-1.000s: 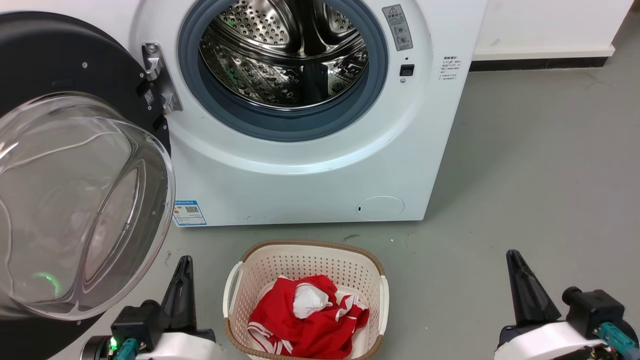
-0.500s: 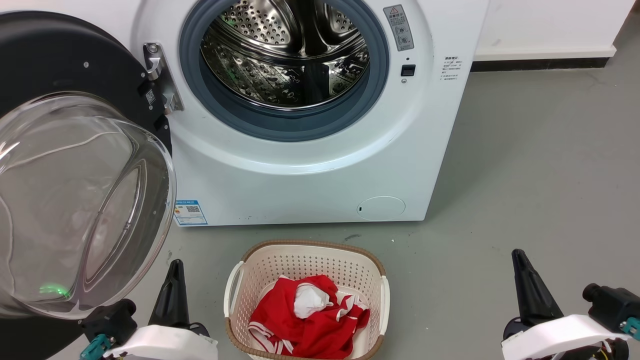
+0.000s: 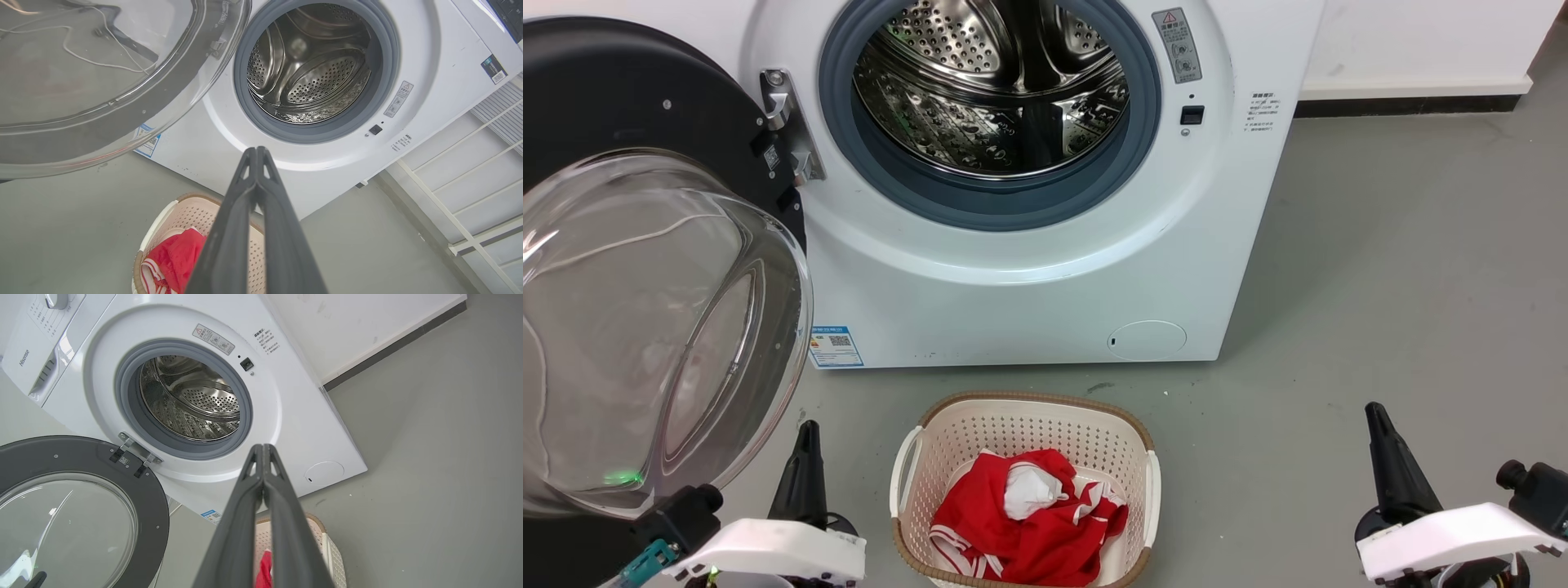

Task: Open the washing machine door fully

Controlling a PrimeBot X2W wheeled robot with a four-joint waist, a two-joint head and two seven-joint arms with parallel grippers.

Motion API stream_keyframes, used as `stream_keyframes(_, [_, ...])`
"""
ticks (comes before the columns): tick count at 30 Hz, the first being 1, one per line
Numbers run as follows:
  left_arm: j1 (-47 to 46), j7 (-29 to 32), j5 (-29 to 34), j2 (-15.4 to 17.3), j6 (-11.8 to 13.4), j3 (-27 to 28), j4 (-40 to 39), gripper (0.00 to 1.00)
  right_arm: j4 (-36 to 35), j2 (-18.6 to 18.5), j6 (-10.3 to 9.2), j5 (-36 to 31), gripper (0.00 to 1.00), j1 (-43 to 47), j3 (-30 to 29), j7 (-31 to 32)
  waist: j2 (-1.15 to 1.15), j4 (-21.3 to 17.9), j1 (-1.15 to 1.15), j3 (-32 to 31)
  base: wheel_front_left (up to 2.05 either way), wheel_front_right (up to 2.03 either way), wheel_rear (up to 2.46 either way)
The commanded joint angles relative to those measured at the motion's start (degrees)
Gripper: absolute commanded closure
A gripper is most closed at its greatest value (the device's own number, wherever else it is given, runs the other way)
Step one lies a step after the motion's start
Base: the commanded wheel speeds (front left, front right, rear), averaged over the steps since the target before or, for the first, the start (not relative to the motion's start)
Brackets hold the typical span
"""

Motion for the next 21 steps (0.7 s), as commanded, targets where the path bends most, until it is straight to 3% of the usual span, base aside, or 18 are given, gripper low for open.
stream_keyframes(1, [-1.75,0.44,-2.19,0.11,-0.40,0.37,-0.49,1.00,-0.41,-0.55,0.00,2.35,1.00,-1.88,-0.19,0.34,0.00,0.02,0.00,0.00,0.00,0.00,0.00])
stream_keyframes(21, [-3.35,4.35,-17.79,0.10,-1.44,1.44,1.06,1.00,1.52,-0.81,0.00,18.10,1.00,-3.51,-0.99,3.01,0.00,0.28,0.00,0.00,0.00,0.00,0.00])
